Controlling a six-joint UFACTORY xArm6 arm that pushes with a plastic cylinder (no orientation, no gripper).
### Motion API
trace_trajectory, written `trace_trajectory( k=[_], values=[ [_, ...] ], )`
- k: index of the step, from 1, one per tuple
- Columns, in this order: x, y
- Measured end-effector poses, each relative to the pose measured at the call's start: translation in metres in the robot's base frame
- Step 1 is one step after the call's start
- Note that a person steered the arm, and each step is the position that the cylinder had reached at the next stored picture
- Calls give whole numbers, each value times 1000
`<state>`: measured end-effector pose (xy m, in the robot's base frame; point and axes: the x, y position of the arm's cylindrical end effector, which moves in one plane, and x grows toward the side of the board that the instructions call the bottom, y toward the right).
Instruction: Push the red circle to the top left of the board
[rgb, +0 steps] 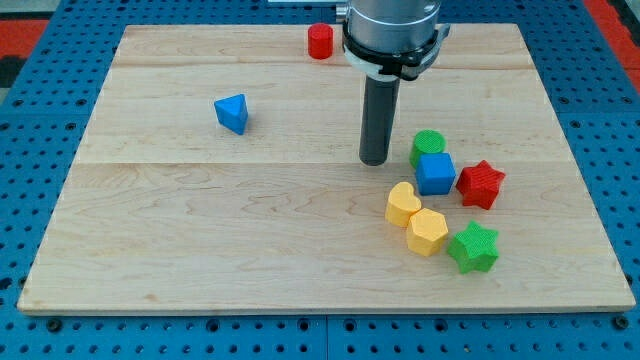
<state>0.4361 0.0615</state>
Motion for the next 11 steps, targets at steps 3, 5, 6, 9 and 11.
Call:
trace_trajectory(
  k=[3,5,6,9,11],
  values=[
    [-21,57],
    [-74,-13],
    [-130,-75],
    [-241,-20],
    [-177,-114]
  ],
)
